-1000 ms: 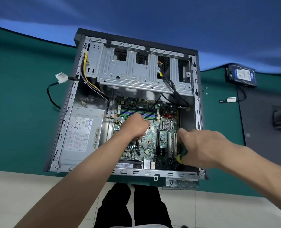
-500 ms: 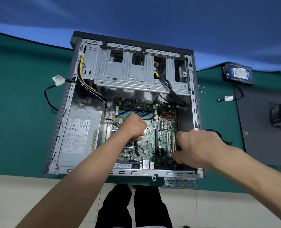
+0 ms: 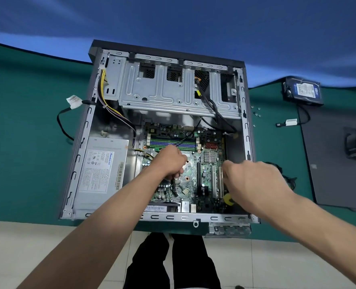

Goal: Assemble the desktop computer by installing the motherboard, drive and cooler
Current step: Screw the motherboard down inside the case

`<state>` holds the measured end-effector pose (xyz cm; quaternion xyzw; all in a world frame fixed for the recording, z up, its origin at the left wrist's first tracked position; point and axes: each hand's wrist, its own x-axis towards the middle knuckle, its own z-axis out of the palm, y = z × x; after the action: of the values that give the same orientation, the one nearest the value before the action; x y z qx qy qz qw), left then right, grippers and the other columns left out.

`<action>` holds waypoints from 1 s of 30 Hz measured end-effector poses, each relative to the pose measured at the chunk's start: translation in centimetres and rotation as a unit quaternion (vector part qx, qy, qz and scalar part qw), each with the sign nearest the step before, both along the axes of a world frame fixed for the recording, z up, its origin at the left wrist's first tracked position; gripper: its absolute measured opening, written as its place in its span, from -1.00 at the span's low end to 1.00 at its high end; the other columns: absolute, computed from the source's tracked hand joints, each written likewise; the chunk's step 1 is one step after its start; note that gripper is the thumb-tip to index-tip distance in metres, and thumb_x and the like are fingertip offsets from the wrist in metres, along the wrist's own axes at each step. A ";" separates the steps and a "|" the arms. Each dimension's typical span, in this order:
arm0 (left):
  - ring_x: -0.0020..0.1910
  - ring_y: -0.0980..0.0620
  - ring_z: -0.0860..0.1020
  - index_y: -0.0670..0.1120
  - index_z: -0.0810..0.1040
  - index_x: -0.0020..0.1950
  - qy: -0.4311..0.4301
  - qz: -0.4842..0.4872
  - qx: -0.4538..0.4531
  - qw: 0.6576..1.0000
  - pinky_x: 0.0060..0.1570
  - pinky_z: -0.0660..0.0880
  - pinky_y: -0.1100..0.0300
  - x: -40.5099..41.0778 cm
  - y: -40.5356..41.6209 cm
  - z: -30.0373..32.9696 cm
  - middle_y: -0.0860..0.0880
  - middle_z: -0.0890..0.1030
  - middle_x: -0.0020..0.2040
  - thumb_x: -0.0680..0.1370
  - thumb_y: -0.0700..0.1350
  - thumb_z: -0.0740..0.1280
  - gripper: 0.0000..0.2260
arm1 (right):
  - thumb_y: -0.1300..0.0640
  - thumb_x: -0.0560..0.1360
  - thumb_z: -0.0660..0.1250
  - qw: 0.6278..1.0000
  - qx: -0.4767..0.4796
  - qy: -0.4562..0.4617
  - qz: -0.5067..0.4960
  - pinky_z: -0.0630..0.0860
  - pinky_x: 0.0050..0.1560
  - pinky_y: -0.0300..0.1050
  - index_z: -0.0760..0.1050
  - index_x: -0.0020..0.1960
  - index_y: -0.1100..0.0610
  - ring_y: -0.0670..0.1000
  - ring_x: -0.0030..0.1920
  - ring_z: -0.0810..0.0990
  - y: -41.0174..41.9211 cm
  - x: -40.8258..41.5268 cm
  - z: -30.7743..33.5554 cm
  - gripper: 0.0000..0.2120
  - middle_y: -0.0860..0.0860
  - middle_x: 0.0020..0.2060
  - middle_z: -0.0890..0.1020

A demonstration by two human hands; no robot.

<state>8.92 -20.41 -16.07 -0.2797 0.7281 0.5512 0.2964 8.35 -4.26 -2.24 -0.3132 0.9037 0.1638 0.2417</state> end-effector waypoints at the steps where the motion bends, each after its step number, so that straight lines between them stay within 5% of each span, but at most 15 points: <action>1: -0.48 -0.03 0.43 -0.21 0.47 -0.14 0.000 0.004 0.002 1.000 -0.53 0.29 0.27 0.0 0.0 0.0 -0.14 0.57 -0.33 0.57 -0.22 0.18 -0.86 | 0.04 0.60 0.15 1.000 0.001 0.000 -0.003 0.31 -0.33 -0.12 0.26 -0.03 0.08 0.13 -0.30 0.41 0.1 -0.1 0.0 -0.87 0.01 -0.24 0.53; 3: -0.50 -0.02 0.42 -0.20 0.48 -0.13 0.000 0.008 0.005 1.000 -0.53 0.29 0.27 0.0 -0.1 0.0 -0.14 0.56 -0.34 0.57 -0.22 0.19 -0.88 | -0.13 0.57 0.16 0.996 0.020 -0.075 -0.034 0.37 -0.25 -0.10 0.27 0.06 0.05 0.11 -0.20 0.47 0.2 -0.6 0.3 -0.74 -0.01 -0.14 0.49; 5: -0.49 -0.02 0.41 -0.20 0.48 -0.13 -0.003 0.012 0.008 1.000 -0.51 0.30 0.25 0.0 -0.1 -0.1 -0.13 0.55 -0.34 0.57 -0.22 0.19 -0.87 | -0.04 0.52 0.24 0.989 0.037 -0.139 -0.030 0.42 -0.16 -0.08 0.27 0.15 0.03 0.11 -0.06 0.52 0.2 -0.8 0.5 -0.72 -0.03 -0.06 0.41; 9: -0.50 -0.01 0.42 -0.21 0.47 -0.10 -0.004 0.014 0.004 1.000 -0.53 0.31 0.27 -0.1 -0.1 -0.1 -0.12 0.55 -0.34 0.58 -0.19 0.19 -0.87 | 0.15 0.55 0.16 0.998 -0.010 -0.057 -0.006 0.35 -0.30 -0.10 0.32 -0.05 0.09 0.13 -0.25 0.45 0.0 -0.2 -0.1 -0.98 0.03 -0.23 0.49; 13: -0.53 0.01 0.42 -0.20 0.48 -0.11 0.000 0.013 -0.003 1.000 -0.55 0.30 0.29 -0.1 -0.1 0.1 -0.13 0.55 -0.33 0.58 -0.20 0.19 -0.87 | -0.10 0.52 0.24 0.992 0.028 -0.119 -0.032 0.34 -0.22 -0.11 0.30 0.04 0.05 0.08 -0.18 0.42 -0.4 -0.6 0.4 -0.74 -0.03 -0.21 0.36; 18: -0.55 0.03 0.42 -0.20 0.48 -0.08 0.001 0.011 -0.006 1.000 -0.54 0.32 0.28 -0.2 -0.1 0.0 -0.12 0.55 -0.34 0.59 -0.19 0.18 -0.86 | 0.13 0.56 0.18 0.998 -0.012 -0.055 -0.031 0.34 -0.26 -0.10 0.34 -0.04 0.12 0.13 -0.22 0.43 -0.5 -0.7 0.5 -0.94 0.06 -0.15 0.52; 20: -0.56 0.03 0.42 -0.20 0.48 -0.08 0.000 0.013 -0.004 1.000 -0.54 0.32 0.29 -0.1 -0.1 0.0 -0.11 0.55 -0.34 0.59 -0.18 0.19 -0.87 | 0.10 0.61 0.13 0.999 0.003 -0.029 -0.030 0.34 -0.26 -0.10 0.29 -0.08 0.14 0.14 -0.24 0.42 -0.3 -1.0 0.4 -0.87 0.09 -0.10 0.58; 24: -0.54 0.03 0.42 -0.24 0.50 -0.06 -0.002 0.013 -0.006 1.000 -0.54 0.31 0.28 -0.1 -0.1 0.1 -0.11 0.55 -0.35 0.59 -0.19 0.19 -0.84 | -0.02 0.56 0.20 0.989 0.033 -0.136 -0.037 0.37 -0.17 -0.07 0.23 0.15 0.06 0.13 -0.11 0.45 -0.1 -1.6 1.0 -0.75 0.02 -0.03 0.41; 27: -0.54 0.03 0.43 -0.26 0.50 -0.05 -0.006 0.012 -0.006 1.000 -0.55 0.31 0.30 -0.1 -0.1 0.1 -0.12 0.56 -0.34 0.59 -0.19 0.18 -0.83 | 0.08 0.60 0.12 0.998 0.022 -0.065 -0.013 0.33 -0.29 -0.10 0.27 0.05 0.15 0.14 -0.22 0.42 -0.3 -0.7 0.5 -0.87 0.04 -0.15 0.51; 30: -0.55 0.04 0.43 -0.27 0.50 -0.05 -0.005 0.011 -0.006 1.000 -0.58 0.30 0.32 -0.1 0.0 0.1 -0.11 0.56 -0.34 0.59 -0.19 0.18 -0.83 | -0.06 0.60 0.14 0.994 0.041 -0.088 -0.039 0.34 -0.28 -0.09 0.22 0.11 0.13 0.13 -0.19 0.43 -0.7 -0.9 0.8 -0.73 0.04 -0.13 0.48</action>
<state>8.78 -20.45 -15.96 -0.2925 0.7266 0.5488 0.2920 7.48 -5.00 -1.41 -0.2804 0.8830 0.1626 0.3393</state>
